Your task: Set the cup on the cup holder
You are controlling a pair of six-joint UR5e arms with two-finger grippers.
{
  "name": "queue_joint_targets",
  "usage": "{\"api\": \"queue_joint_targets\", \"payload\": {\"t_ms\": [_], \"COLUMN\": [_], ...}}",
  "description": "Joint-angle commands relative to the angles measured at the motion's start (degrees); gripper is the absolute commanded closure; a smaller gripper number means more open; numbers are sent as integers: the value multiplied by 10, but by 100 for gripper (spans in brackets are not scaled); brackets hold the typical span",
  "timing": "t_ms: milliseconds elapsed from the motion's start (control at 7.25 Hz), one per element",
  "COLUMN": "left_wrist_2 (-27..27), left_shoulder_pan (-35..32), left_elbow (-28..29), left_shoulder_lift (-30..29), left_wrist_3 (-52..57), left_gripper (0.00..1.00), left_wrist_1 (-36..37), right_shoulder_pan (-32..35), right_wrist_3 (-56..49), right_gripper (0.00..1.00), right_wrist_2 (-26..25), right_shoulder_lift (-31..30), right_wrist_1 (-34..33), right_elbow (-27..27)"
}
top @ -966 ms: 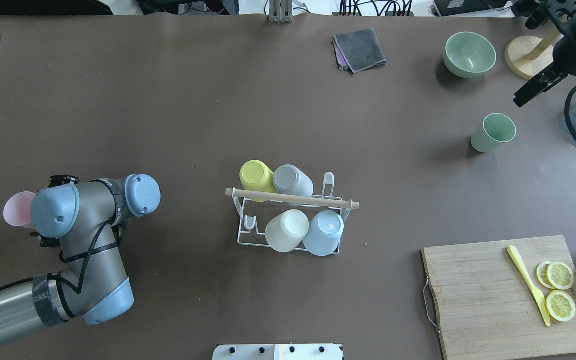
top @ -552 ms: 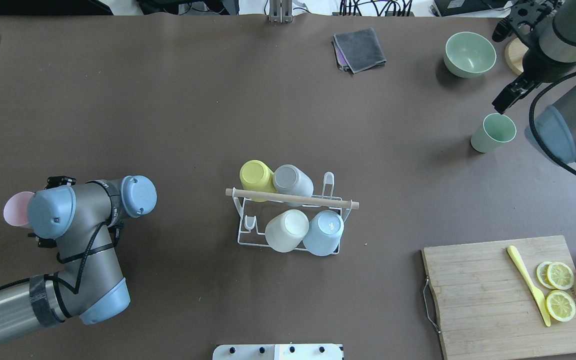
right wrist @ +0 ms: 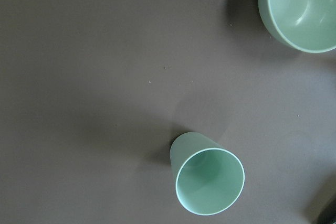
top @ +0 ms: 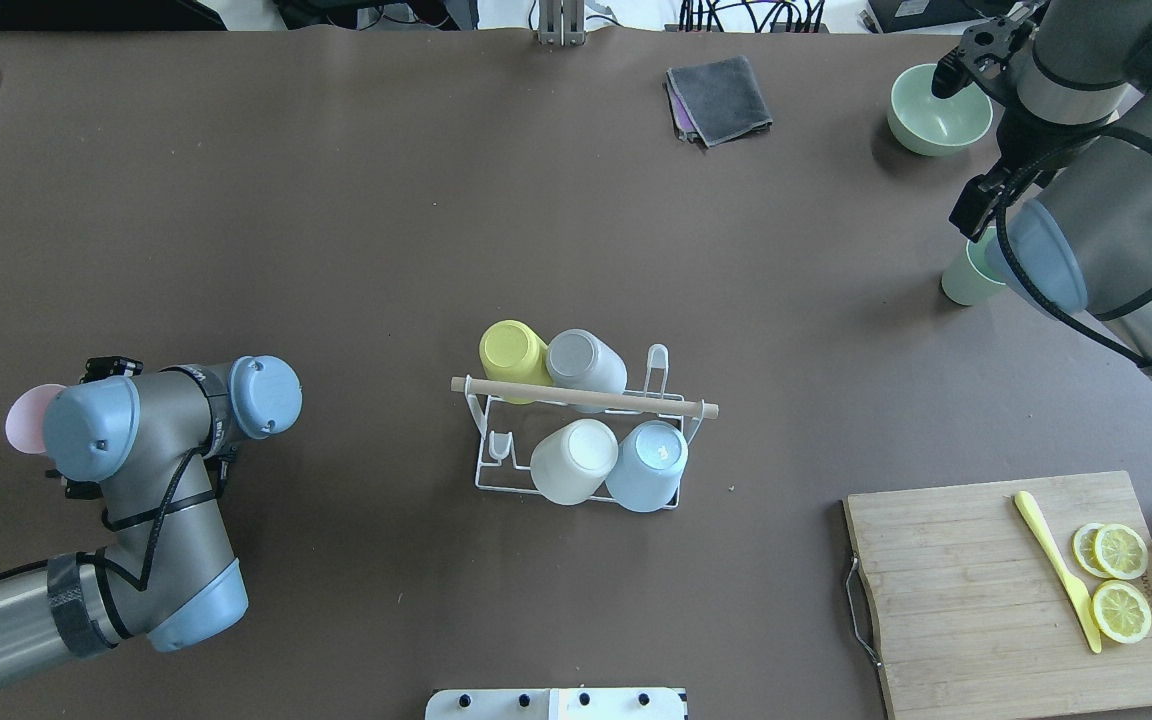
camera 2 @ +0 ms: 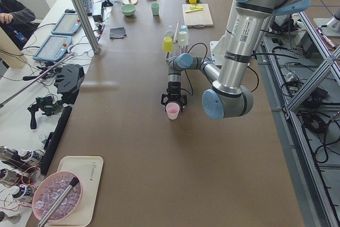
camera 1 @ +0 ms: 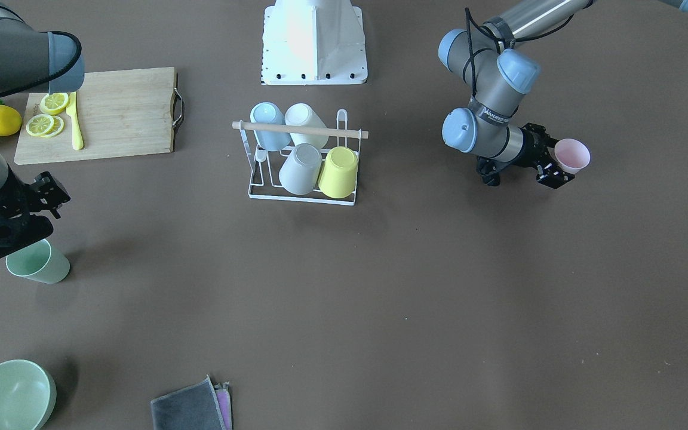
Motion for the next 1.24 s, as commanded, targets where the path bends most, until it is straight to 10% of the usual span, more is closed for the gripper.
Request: {"api": "queue_joint_targets", "payload": {"t_ms": [0, 690, 1103], "left_wrist_2": [0, 0, 0], "left_shoulder_pan": [0, -11, -17], "left_elbow": [-1, -7, -7], "left_shoulder_lift": [17, 30, 37], "left_wrist_3": [0, 4, 5], "left_gripper": [2, 3, 3], "left_wrist_1": [-19, -35, -54], "right_shoulder_pan": [-3, -7, -19], "right_wrist_3": [-61, -138, -175], "right_gripper": [0, 11, 1], "right_wrist_2": [0, -16, -54], "right_shoulder_lift": [38, 74, 137], "right_wrist_1": [-27, -50, -50], "right_elbow": [-58, -136, -235]}}
